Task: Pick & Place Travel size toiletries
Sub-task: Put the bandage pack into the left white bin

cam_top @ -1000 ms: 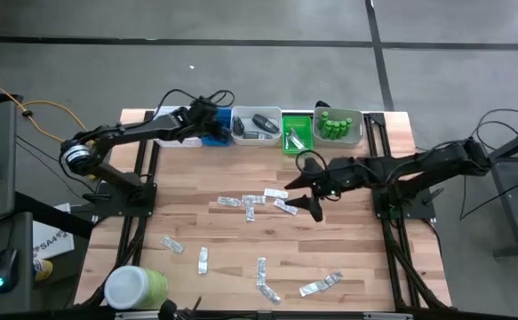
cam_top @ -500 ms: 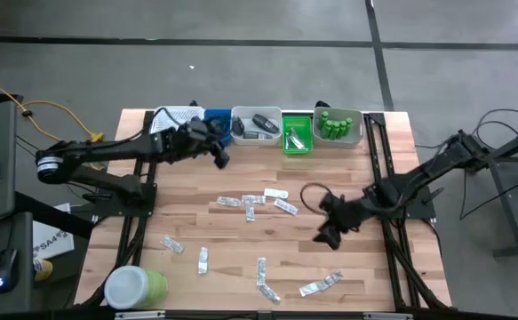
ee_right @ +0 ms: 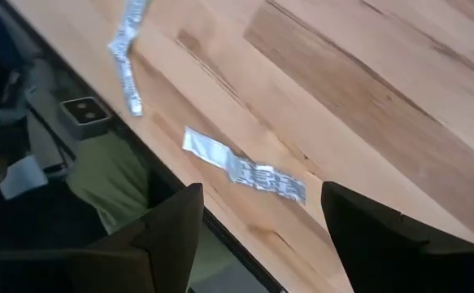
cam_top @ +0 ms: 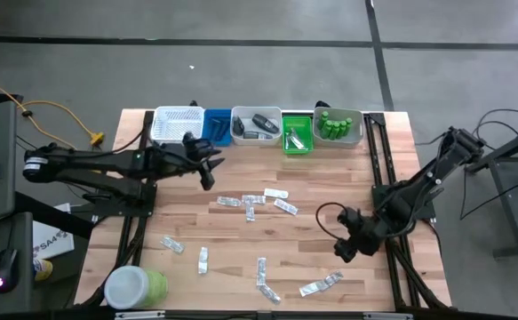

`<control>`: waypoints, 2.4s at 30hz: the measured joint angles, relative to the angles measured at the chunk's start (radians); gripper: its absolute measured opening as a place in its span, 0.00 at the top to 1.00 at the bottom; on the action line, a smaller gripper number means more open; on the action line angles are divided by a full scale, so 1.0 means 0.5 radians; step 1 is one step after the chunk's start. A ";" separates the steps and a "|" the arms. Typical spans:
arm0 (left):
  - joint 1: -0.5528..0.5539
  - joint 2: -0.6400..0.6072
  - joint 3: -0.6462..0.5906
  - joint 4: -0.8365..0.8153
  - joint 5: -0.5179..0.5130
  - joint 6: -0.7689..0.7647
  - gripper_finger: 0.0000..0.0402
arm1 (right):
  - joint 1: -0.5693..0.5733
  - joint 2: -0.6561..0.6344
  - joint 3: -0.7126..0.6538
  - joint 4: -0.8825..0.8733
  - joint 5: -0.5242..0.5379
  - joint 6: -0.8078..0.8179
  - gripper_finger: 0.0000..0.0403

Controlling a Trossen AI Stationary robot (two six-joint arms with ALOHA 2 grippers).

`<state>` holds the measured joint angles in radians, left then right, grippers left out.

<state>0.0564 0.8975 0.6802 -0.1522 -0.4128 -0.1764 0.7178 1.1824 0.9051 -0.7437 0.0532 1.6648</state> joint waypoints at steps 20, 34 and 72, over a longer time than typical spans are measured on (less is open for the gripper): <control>-0.114 -0.043 -0.093 0.061 0.003 0.082 0.68 | 0.236 0.703 -0.001 0.270 -0.226 0.477 0.39; -0.114 -0.042 -0.093 0.051 0.003 0.082 0.68 | 0.254 0.963 -0.002 0.357 -0.168 0.475 0.39; -0.114 -0.041 -0.093 0.030 0.023 0.082 0.68 | 0.334 1.071 -0.002 0.556 0.037 0.544 0.67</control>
<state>-0.0006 0.8768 0.6338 -0.1371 -0.4011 -0.1356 0.8848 1.7178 0.9043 -0.4658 0.0719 1.9366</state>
